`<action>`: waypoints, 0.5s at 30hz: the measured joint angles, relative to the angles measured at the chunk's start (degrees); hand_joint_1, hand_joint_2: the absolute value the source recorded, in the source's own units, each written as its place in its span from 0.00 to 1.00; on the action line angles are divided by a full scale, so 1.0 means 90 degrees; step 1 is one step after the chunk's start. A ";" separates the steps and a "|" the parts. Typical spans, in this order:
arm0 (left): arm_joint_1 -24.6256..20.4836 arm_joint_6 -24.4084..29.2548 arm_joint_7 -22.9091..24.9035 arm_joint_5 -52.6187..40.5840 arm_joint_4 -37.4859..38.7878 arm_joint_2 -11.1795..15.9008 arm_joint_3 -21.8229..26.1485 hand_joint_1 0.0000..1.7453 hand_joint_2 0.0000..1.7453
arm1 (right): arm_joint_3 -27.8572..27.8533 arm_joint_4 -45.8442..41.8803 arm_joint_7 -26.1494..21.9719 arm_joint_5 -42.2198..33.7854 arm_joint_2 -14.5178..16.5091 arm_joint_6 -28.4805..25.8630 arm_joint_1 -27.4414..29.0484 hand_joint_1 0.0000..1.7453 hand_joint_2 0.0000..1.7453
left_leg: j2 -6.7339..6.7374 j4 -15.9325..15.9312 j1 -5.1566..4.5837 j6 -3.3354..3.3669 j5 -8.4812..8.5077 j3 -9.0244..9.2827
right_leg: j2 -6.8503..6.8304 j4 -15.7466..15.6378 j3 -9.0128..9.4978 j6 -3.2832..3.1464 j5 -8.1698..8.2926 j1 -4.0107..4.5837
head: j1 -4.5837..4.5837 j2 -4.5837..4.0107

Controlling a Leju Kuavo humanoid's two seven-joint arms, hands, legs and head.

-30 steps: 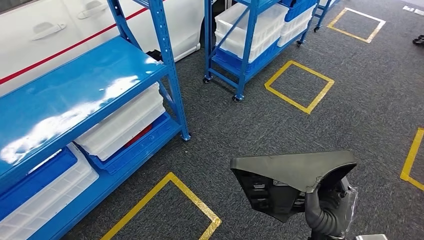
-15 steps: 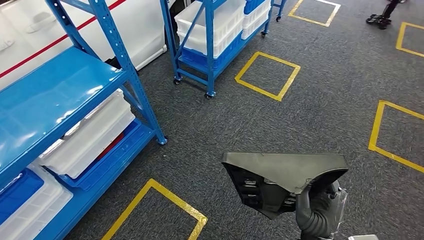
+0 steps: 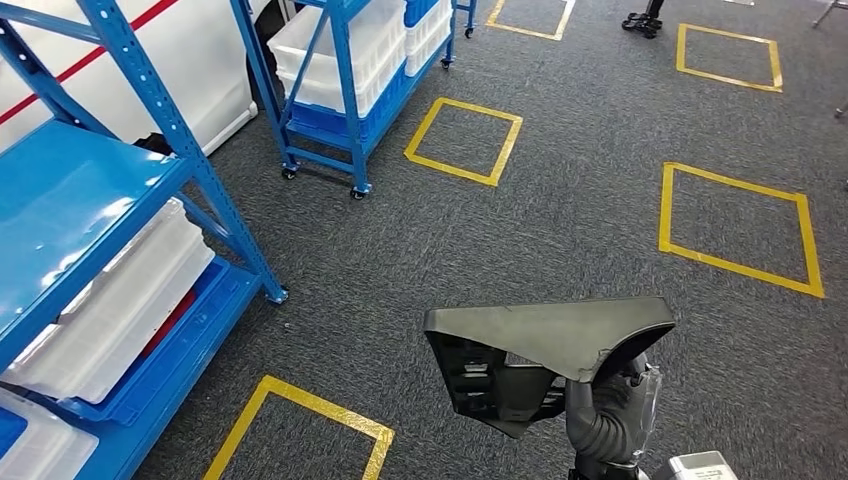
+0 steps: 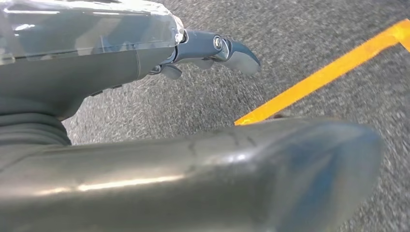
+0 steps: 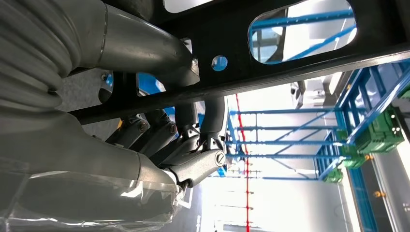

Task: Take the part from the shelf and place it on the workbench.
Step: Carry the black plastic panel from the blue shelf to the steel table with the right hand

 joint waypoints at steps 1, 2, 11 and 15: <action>-0.0006 0.0031 0.0007 -0.0007 0.0000 -0.0021 0.0009 0.00 0.00 | 0.0031 0.0030 0.0001 -0.0001 -0.0010 -0.0004 -0.0035 1.00 1.00 | 0.0071 0.0020 -0.0010 -0.0020 -0.0016 -0.0001 | -0.0163 -0.0450 0.0269 -0.0026 0.0131 0.0019 | 0.0000 0.0000; -0.0009 0.0061 0.0010 -0.0011 0.0000 -0.0043 0.0019 0.00 0.00 | 0.0063 0.0053 0.0002 -0.0002 -0.0022 -0.0008 -0.0070 1.00 1.00 | 0.0133 0.0044 -0.0026 -0.0047 -0.0036 0.0004 | -0.0302 -0.0821 0.0484 -0.0061 0.0231 0.0035 | -0.0001 0.0000; 0.0054 0.0022 -0.0124 -0.0044 -0.0002 -0.0156 0.0044 0.00 0.00 | 0.0156 0.0137 0.0016 -0.0123 -0.0146 -0.0015 -0.0149 1.00 1.00 | -0.0371 0.1370 0.0035 -0.0294 -0.0900 -0.0478 | 0.0091 -0.1231 0.0559 -0.0352 0.0429 0.0033 | -0.0007 0.0000; 0.0098 -0.0211 -0.0228 -0.0049 -0.0002 -0.0157 0.0047 0.00 0.00 | 0.0146 0.0137 0.0045 -0.0194 -0.0236 -0.0016 -0.0140 1.00 1.00 | -0.0475 0.1463 0.0081 -0.0298 -0.0677 -0.0514 | 0.0477 -0.1199 0.0520 -0.0314 0.0469 0.0028 | -0.0007 0.0000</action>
